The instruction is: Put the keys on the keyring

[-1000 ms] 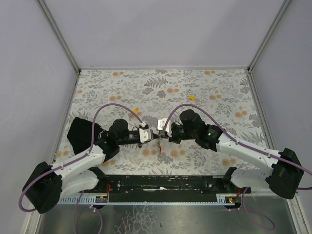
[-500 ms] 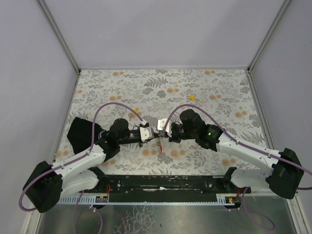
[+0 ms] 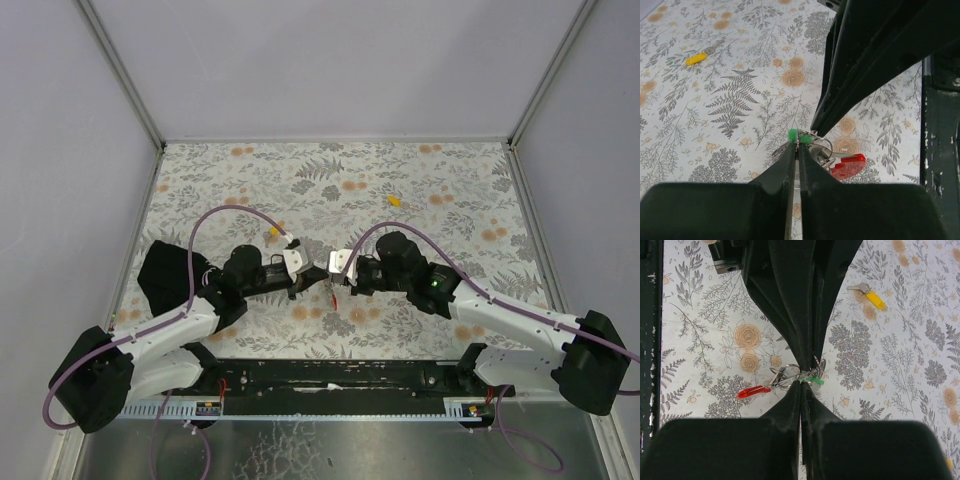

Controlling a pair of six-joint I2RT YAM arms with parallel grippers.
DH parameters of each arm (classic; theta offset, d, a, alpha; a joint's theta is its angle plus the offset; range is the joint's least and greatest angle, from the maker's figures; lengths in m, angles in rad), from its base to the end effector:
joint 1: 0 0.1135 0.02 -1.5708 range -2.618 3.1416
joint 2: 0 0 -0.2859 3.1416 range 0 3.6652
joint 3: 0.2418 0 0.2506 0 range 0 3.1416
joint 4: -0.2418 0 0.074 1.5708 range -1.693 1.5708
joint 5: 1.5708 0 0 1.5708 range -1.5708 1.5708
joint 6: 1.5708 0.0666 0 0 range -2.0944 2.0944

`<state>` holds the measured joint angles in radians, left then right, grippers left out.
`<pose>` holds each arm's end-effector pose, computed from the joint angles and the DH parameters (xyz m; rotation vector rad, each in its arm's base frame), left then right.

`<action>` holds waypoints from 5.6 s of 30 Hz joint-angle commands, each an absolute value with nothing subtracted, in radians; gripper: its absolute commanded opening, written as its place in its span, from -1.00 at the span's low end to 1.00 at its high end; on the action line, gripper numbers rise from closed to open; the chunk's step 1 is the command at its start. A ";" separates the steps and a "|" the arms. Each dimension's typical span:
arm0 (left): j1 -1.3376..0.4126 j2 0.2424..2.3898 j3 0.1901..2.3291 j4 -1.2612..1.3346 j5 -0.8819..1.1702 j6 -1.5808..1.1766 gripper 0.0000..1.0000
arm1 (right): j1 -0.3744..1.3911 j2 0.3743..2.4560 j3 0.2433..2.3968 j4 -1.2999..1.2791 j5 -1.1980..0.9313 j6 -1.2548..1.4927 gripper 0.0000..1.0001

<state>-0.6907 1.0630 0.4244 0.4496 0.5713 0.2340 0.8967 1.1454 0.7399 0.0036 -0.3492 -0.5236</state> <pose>0.1619 -0.1805 0.2420 1.1629 1.3790 -0.8296 0.1538 0.2290 0.2797 -1.4662 1.3509 0.5862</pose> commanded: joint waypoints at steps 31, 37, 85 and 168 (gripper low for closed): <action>-0.684 1.034 0.374 0.659 0.538 0.157 -1.00 | 0.901 1.074 0.708 0.238 -0.218 -0.166 -0.34; -0.684 1.031 0.369 0.673 0.529 0.150 -1.00 | 0.902 1.090 0.716 0.221 -0.183 -0.088 -0.40; -0.686 1.047 0.357 0.743 0.553 0.074 -1.00 | 0.901 1.130 0.661 0.264 -0.097 -0.251 -0.95; -0.696 0.975 0.358 0.628 0.658 0.256 -0.35 | 0.782 1.212 1.048 -0.333 -0.594 -0.583 -1.00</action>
<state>-0.6937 0.9722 0.3256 0.6247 0.6849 0.2451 0.7879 1.2030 0.9882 -0.3004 -0.5865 -0.5682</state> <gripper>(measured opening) 0.319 0.010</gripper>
